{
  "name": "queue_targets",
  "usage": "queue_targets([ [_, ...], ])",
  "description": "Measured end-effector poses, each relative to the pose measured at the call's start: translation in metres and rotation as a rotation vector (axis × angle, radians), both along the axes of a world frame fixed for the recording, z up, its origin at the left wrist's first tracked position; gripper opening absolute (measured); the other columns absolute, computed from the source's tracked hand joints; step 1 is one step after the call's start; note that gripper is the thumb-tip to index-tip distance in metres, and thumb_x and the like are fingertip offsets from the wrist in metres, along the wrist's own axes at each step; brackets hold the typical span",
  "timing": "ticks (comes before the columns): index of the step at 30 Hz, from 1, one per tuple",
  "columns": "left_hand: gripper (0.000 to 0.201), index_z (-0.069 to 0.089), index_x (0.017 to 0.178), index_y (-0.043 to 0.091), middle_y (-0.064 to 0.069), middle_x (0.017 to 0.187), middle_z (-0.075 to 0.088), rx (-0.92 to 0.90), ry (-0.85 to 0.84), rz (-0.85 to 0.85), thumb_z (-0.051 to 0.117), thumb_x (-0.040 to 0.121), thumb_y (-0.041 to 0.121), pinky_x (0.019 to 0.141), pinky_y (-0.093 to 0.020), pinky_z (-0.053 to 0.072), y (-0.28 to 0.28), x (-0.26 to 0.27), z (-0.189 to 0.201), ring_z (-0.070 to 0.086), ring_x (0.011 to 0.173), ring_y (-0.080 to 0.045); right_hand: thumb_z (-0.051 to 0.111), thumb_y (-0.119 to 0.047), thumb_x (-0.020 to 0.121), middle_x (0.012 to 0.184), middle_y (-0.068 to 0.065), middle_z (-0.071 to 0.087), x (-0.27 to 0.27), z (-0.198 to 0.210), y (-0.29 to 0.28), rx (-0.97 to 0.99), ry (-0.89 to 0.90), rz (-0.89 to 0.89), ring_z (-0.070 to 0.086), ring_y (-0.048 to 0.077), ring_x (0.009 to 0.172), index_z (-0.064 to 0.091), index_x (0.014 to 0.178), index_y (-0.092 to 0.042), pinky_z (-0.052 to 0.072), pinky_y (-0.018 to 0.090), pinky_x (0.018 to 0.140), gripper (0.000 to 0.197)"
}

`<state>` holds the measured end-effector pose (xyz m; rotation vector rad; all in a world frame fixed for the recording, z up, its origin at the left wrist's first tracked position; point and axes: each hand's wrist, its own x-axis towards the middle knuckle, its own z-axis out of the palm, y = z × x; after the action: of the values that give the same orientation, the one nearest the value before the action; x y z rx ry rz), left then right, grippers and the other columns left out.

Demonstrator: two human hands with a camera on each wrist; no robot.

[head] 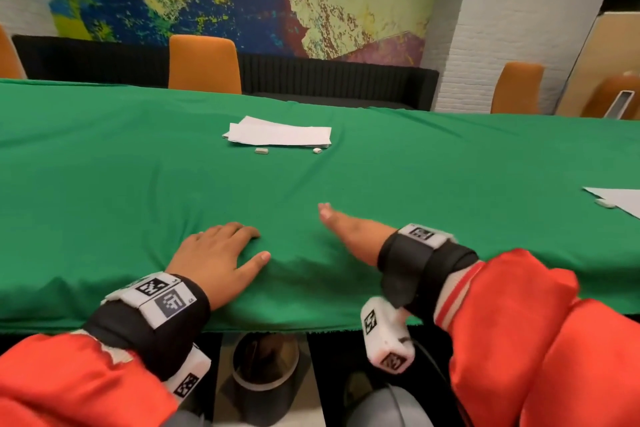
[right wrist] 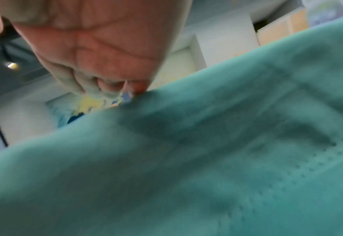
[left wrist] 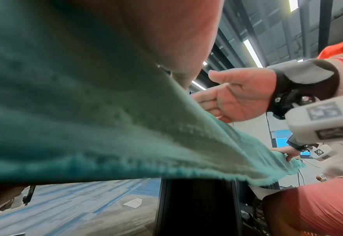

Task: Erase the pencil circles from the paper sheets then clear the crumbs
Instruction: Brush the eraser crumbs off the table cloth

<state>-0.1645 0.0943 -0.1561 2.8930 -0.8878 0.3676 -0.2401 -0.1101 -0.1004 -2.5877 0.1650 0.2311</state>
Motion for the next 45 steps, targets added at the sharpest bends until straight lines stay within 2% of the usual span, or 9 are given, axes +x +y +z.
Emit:
queue_targets([
  [4, 0.097, 0.031, 0.142, 0.040, 0.012, 0.150, 0.033, 0.032, 0.034, 0.020, -0.011, 0.060, 0.072, 0.111, -0.032, 0.025, 0.000, 0.000, -0.004, 0.030, 0.138, -0.010, 0.017, -0.038, 0.102, 0.156, 0.013, 0.009, 0.015, -0.014, -0.086, -0.369, -0.002, -0.410, 0.009, 0.029, 0.144, 0.015, 0.150, -0.009, 0.009, 0.044, 0.116, 0.056],
  [7, 0.103, 0.015, 0.149, 0.041, 0.011, 0.158, 0.013, 0.089, 0.115, 0.029, -0.014, 0.055, 0.074, 0.116, -0.038, 0.013, -0.001, 0.001, -0.003, 0.013, 0.145, -0.009, 0.019, -0.051, 0.098, 0.156, 0.016, 0.007, 0.012, -0.042, -0.111, -0.455, 0.125, -0.574, 0.007, 0.030, 0.144, 0.012, 0.149, -0.002, 0.010, 0.044, 0.116, 0.071],
  [16, 0.103, 0.010, 0.149, 0.041, 0.011, 0.159, 0.009, 0.128, 0.138, 0.038, -0.011, 0.056, 0.079, 0.117, -0.042, 0.010, -0.003, -0.002, -0.001, 0.009, 0.146, -0.010, 0.015, -0.031, 0.104, 0.158, 0.007, 0.000, 0.006, -0.026, 0.029, -0.198, 0.008, -0.018, 0.001, 0.020, 0.145, 0.008, 0.150, -0.012, 0.000, 0.037, 0.115, 0.051],
  [19, 0.087, 0.010, 0.149, 0.041, 0.011, 0.159, 0.009, 0.118, 0.140, 0.032, 0.001, 0.070, 0.076, 0.118, -0.042, 0.009, -0.002, -0.002, -0.002, 0.008, 0.146, -0.010, 0.020, -0.031, 0.104, 0.156, 0.009, 0.016, 0.002, -0.001, 0.009, 0.054, -0.095, -0.167, 0.016, 0.019, 0.143, 0.018, 0.148, -0.008, 0.012, 0.020, 0.108, 0.050],
  [24, 0.086, 0.010, 0.149, 0.041, 0.010, 0.159, 0.009, 0.099, 0.126, 0.017, 0.000, 0.074, 0.080, 0.118, -0.042, 0.011, -0.001, -0.001, -0.003, 0.008, 0.146, -0.010, 0.029, -0.042, 0.100, 0.153, 0.021, 0.019, 0.008, -0.012, -0.066, -0.377, 0.050, -0.526, 0.021, 0.032, 0.140, 0.023, 0.144, 0.004, 0.019, 0.035, 0.113, 0.064],
  [30, 0.092, 0.010, 0.149, 0.042, 0.011, 0.159, 0.010, 0.080, 0.134, 0.017, -0.005, 0.068, 0.081, 0.118, -0.042, 0.010, -0.001, -0.003, 0.000, 0.009, 0.146, -0.009, 0.017, -0.034, 0.104, 0.157, 0.005, 0.007, 0.002, -0.013, -0.008, -0.277, 0.174, -0.125, 0.009, 0.021, 0.145, 0.011, 0.151, -0.016, 0.008, 0.030, 0.113, 0.051],
  [36, 0.098, 0.014, 0.148, 0.042, 0.011, 0.158, 0.015, 0.076, 0.167, 0.013, -0.009, 0.060, 0.079, 0.117, -0.039, 0.011, -0.001, -0.004, 0.001, 0.012, 0.145, -0.009, 0.018, -0.023, 0.105, 0.156, 0.013, 0.014, 0.024, 0.045, -0.046, -0.323, 0.114, -0.411, 0.022, 0.023, 0.141, 0.012, 0.149, -0.007, 0.020, 0.017, 0.098, 0.047],
  [42, 0.058, 0.040, 0.138, 0.040, 0.012, 0.143, 0.038, 0.002, 0.338, -0.040, 0.044, 0.086, 0.066, 0.108, -0.033, 0.033, 0.007, 0.003, 0.034, 0.038, 0.132, -0.013, 0.019, -0.052, 0.098, 0.154, 0.010, 0.024, 0.034, 0.038, -0.065, -0.642, 0.429, -0.223, 0.028, 0.023, 0.139, 0.024, 0.147, -0.009, 0.020, 0.027, 0.110, 0.065],
  [45, 0.054, 0.044, 0.135, 0.038, 0.012, 0.141, 0.040, -0.087, 0.344, 0.017, 0.046, 0.087, 0.063, 0.107, -0.030, 0.034, 0.025, 0.011, 0.052, 0.042, 0.130, -0.011, 0.014, -0.087, 0.070, 0.153, 0.002, 0.029, 0.040, 0.035, -0.050, -0.531, 0.428, -0.048, 0.030, 0.019, 0.139, 0.028, 0.148, -0.023, 0.015, 0.030, 0.116, 0.102],
])
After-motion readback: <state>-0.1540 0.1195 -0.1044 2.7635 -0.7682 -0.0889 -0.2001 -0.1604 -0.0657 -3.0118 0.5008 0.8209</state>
